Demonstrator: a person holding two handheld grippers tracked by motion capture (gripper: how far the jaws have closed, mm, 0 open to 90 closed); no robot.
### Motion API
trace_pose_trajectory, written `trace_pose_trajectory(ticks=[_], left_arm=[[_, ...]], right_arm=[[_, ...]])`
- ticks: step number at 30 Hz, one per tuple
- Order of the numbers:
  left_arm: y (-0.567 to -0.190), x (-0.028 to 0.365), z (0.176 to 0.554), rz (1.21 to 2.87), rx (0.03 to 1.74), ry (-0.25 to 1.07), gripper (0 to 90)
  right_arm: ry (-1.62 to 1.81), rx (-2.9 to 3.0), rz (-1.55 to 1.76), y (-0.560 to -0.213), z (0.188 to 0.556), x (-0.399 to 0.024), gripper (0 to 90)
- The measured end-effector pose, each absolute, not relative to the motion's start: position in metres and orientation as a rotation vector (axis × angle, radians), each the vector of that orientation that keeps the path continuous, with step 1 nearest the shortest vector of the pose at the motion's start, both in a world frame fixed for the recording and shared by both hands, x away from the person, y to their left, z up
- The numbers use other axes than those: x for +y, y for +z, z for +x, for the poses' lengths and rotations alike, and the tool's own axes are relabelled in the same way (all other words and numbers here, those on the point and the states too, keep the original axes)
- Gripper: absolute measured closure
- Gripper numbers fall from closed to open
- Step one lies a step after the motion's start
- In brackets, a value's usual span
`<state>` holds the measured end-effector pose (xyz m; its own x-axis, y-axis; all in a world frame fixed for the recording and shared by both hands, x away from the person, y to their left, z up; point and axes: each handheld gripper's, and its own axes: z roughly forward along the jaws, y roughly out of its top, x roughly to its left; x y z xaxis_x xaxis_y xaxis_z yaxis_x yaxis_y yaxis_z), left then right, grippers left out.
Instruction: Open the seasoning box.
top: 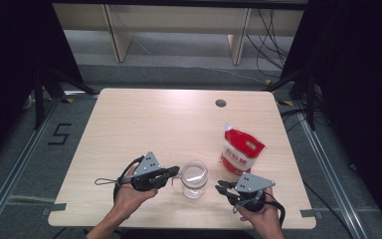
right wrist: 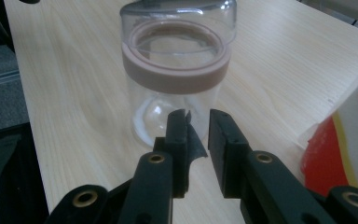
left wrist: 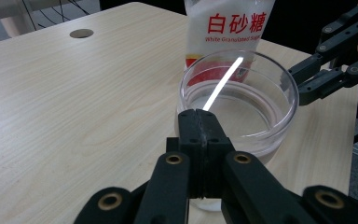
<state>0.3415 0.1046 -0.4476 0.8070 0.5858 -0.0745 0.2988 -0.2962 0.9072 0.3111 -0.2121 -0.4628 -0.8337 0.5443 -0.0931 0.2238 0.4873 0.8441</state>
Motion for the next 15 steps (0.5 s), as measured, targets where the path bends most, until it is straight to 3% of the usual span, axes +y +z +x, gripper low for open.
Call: trace_pose_trajectory(ticks=[5,15], left_arm=[[-0.448,0.105,0.341,1.898,0.677,0.316,89.2],[-0.448,0.106,0.340,1.893,0.673,0.308,89.2]], right_arm=[[1.341,2.372,0.609,-0.461,0.314,-0.204,85.4],[1.350,2.366,0.601,-0.460,0.318,-0.198,87.3]])
